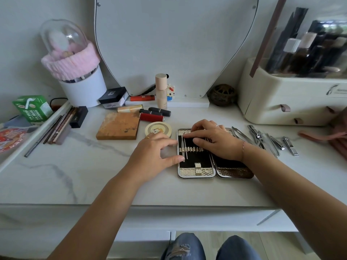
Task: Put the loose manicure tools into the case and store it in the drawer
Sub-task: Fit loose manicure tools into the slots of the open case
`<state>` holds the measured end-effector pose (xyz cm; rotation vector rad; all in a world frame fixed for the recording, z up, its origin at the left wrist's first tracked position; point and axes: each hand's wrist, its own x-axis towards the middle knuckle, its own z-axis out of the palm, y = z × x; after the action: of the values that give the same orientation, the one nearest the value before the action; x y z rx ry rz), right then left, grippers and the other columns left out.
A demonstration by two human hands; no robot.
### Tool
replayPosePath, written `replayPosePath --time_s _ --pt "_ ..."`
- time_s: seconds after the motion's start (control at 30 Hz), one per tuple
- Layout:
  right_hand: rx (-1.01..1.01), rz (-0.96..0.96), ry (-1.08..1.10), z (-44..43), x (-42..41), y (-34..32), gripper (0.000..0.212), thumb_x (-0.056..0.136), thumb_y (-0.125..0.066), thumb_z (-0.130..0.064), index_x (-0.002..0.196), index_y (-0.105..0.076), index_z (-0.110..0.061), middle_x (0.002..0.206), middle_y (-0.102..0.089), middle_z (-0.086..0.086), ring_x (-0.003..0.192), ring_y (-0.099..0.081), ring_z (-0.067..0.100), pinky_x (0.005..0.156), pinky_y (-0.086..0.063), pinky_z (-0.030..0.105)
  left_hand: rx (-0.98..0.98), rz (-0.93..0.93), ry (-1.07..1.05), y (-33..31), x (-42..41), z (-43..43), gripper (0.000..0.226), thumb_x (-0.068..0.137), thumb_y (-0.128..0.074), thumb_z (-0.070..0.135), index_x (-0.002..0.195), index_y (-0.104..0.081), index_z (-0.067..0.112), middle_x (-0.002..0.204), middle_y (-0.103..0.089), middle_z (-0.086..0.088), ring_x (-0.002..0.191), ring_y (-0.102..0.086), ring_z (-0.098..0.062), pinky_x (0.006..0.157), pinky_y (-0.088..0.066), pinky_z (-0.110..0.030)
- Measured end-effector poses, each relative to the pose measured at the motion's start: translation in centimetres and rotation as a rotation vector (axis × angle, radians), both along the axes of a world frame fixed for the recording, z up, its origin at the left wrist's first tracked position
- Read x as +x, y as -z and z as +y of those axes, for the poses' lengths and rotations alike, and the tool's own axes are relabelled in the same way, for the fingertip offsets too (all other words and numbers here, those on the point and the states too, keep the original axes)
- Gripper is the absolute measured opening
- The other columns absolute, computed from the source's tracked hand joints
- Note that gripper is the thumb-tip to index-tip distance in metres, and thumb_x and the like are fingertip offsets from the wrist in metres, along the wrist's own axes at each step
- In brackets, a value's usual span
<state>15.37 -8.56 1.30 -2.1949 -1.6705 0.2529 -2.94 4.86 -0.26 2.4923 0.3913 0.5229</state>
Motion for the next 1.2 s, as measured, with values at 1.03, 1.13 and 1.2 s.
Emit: replayPosePath --time_s 1.03,1.13,1.2 --pt "0.437 0.078 0.811 -10.7 4.2 -0.5 0.02 0.076 -0.073 -0.035 0.08 -0.069 -0.015 0.066 -0.056 -0.002 0.06 -0.049 0.011 0.058 -0.037 0.024 0.013 0.0 0.042 0.1 0.1 0.1 0.071 0.065 -0.05 0.077 0.119 -0.061 0.032 0.111 -0.054 0.016 0.1 -0.045 -0.002 0.079 -0.031 -0.009" --pt "0.303 0.1 0.918 -12.3 5.2 0.1 0.026 0.072 -0.075 -0.041 0.074 -0.068 -0.016 0.065 -0.058 -0.004 0.067 -0.054 0.017 0.062 -0.035 0.025 0.002 -0.004 0.026 0.1 0.2 0.0 0.06 0.068 -0.059 0.066 0.117 -0.063 0.03 0.111 -0.055 0.015 0.1 -0.044 0.0 0.079 -0.03 -0.006" --pt "0.238 0.088 0.915 -12.2 5.3 0.0 0.026 0.072 -0.075 -0.043 0.072 -0.067 -0.018 0.063 -0.058 -0.006 0.069 -0.055 0.017 0.063 -0.035 0.025 0.002 -0.005 0.022 0.1 0.2 0.0 0.057 0.068 -0.06 0.06 0.117 -0.064 0.03 0.11 -0.054 0.016 0.1 -0.042 0.002 0.079 -0.03 -0.004"
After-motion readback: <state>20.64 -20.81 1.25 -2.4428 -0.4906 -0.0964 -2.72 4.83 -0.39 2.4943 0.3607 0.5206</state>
